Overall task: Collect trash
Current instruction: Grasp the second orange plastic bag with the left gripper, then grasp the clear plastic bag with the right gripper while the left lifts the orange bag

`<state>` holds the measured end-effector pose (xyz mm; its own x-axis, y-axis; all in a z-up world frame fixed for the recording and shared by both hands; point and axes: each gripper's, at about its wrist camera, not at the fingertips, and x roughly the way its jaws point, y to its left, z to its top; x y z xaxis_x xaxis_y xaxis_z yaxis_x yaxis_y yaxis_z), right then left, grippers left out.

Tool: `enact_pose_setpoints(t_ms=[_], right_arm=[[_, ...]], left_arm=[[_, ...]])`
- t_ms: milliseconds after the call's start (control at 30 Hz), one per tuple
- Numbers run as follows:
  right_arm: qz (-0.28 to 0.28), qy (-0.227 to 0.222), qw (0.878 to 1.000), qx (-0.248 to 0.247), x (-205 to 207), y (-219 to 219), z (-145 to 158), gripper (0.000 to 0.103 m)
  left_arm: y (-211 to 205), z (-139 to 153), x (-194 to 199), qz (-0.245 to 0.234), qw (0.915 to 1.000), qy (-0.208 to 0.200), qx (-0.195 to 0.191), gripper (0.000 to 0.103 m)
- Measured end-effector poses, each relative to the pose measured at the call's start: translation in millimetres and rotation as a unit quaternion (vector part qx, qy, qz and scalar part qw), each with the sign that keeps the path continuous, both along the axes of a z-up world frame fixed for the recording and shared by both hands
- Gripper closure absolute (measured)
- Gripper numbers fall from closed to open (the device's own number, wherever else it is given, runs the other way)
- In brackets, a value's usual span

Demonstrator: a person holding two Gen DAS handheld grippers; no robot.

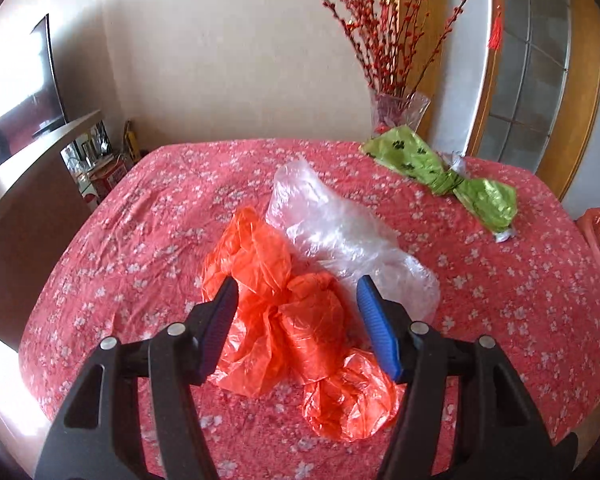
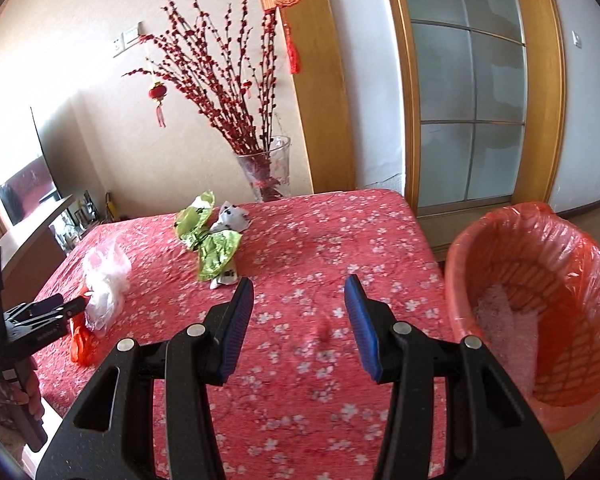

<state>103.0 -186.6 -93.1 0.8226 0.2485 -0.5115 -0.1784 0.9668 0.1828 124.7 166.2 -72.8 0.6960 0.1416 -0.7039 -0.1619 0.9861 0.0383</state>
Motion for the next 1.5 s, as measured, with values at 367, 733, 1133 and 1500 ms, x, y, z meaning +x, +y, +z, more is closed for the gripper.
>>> enact_pose_setpoints(t_ms=[367, 733, 1133, 1500], right_arm=[[0.026, -0.001, 1.000, -0.009, 3, 28, 4, 0.055], [0.110, 0.000, 0.994, -0.012, 21, 110, 11, 0.055], [0.217, 0.075, 0.973, 0.003, 64, 217, -9, 0.055], [0.246, 0.132, 0.960, -0.030, 84, 255, -44, 0.072]], left_arm=[[28, -11, 21, 0.020, 0.9977, 0.063, 0.012, 0.071], [97, -9, 53, 0.034, 0.9952, 0.080, -0.043, 0.070], [126, -6, 85, 0.028, 0.9956, 0.071, -0.054, 0.077], [133, -8, 85, 0.034, 0.9961, 0.057, -0.058, 0.077]])
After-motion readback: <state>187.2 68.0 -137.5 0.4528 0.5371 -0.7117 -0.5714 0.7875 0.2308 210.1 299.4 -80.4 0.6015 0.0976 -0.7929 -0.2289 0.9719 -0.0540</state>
